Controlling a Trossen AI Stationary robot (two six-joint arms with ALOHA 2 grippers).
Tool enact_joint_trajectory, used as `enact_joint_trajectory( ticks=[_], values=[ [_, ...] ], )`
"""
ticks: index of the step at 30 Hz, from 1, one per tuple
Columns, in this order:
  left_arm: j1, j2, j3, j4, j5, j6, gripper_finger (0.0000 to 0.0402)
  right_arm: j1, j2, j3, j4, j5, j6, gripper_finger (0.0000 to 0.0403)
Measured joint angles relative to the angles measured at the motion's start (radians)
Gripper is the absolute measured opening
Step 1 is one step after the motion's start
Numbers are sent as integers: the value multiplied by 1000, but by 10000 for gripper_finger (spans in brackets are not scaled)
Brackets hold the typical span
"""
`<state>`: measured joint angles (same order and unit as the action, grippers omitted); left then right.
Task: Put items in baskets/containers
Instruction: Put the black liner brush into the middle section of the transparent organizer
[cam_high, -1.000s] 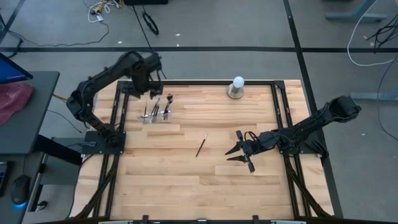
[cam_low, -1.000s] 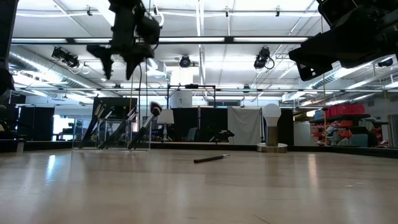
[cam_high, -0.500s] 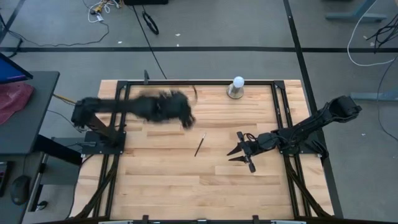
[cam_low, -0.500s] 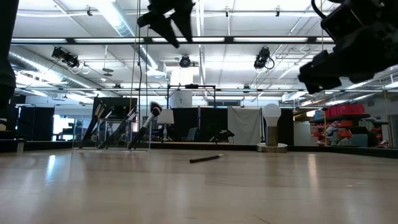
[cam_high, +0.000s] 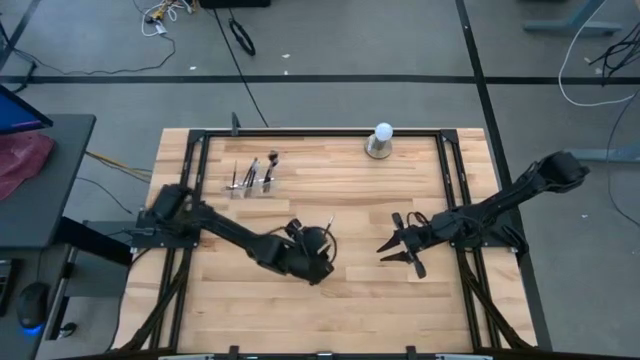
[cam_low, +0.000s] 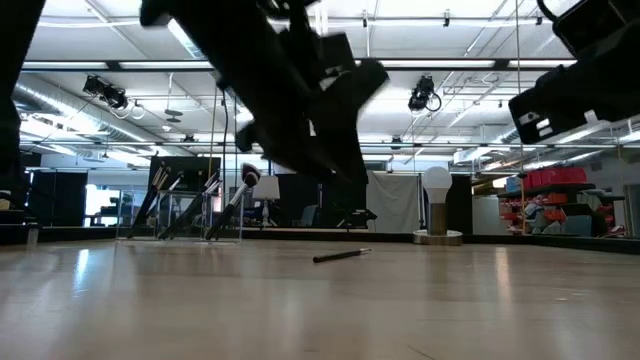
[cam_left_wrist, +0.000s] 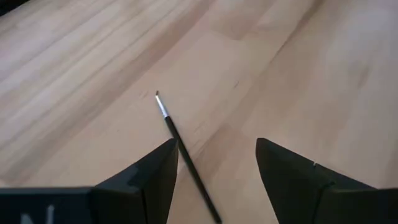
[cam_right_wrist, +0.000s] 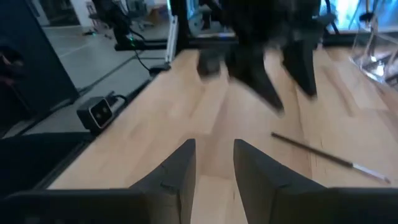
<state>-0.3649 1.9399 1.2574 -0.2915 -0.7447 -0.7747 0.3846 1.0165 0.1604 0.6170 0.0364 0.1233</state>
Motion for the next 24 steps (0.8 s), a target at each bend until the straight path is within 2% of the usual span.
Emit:
enact_joint_trajectory(
  ticks=[5,10,18,24],
  values=[
    [19,121,32,15,-103,-90,222,3,-32,-1,-5,0,-12,109],
    [44,157,28,16,-175,-233,222,3,-31,-1,-6,0,-11,109],
    [66,190,26,54,-209,-262,222,3,-29,-1,-6,0,-9,109],
    [77,252,28,90,-164,-279,222,3,-29,-1,-12,-3,-7,109]
  ],
)
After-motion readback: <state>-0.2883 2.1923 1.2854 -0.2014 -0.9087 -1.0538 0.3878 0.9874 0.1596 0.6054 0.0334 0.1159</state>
